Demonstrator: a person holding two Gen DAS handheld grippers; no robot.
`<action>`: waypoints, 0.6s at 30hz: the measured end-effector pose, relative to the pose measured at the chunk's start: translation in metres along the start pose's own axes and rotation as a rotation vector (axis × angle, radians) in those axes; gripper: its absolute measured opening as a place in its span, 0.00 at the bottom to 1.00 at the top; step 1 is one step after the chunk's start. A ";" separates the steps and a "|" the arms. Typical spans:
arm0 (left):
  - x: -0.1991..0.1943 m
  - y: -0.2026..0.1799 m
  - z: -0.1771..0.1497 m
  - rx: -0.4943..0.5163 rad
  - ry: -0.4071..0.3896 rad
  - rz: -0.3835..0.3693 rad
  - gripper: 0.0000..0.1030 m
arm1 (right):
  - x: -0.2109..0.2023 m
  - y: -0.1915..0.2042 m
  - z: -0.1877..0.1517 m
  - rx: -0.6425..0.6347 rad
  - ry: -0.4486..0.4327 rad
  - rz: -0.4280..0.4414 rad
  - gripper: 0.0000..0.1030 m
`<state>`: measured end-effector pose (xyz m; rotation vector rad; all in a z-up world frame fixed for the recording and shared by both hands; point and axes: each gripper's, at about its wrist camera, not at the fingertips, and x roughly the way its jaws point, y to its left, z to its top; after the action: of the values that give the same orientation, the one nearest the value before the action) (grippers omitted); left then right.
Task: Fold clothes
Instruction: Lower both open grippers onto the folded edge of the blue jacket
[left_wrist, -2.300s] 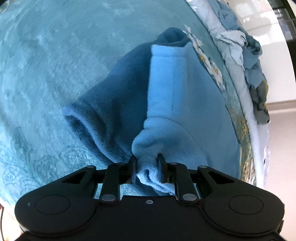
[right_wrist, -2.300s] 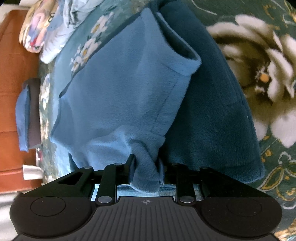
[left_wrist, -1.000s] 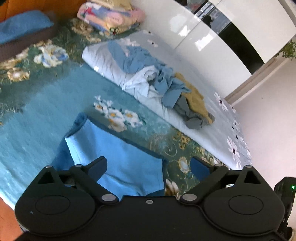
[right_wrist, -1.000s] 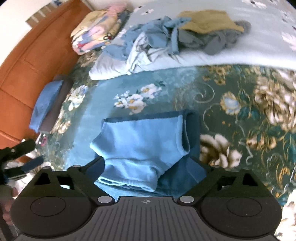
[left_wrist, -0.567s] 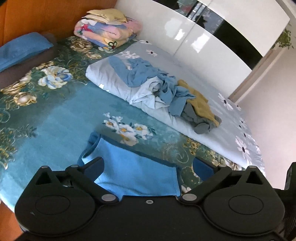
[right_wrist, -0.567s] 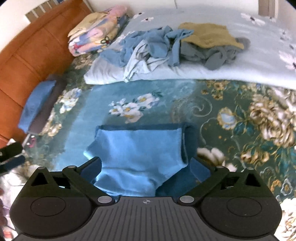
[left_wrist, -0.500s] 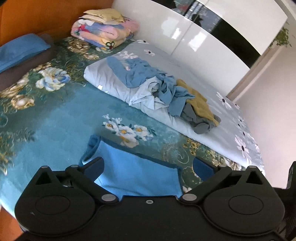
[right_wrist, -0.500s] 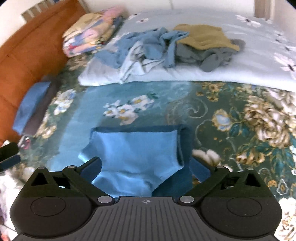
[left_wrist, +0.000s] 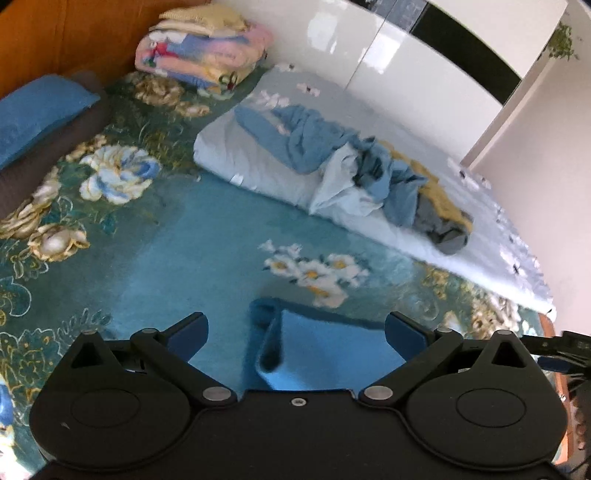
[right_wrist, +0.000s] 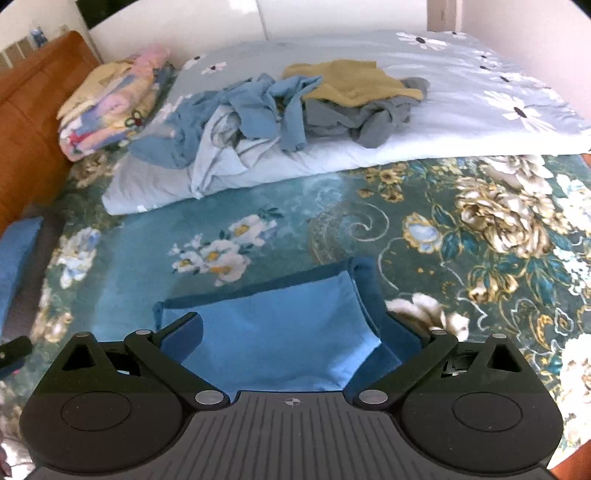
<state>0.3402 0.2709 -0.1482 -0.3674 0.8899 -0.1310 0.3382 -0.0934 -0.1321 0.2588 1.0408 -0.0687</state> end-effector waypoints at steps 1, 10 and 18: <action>0.006 0.006 -0.001 -0.008 0.015 0.001 0.98 | 0.000 0.000 -0.002 0.005 0.005 -0.013 1.00; 0.051 0.035 -0.025 -0.068 0.091 0.082 0.97 | 0.004 -0.025 -0.019 0.038 0.051 -0.125 1.00; 0.092 0.030 -0.041 -0.091 0.239 0.088 0.97 | 0.050 -0.062 -0.021 0.067 0.139 -0.073 1.00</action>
<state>0.3649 0.2643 -0.2499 -0.4023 1.1489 -0.0538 0.3346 -0.1450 -0.1968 0.2898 1.1872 -0.1534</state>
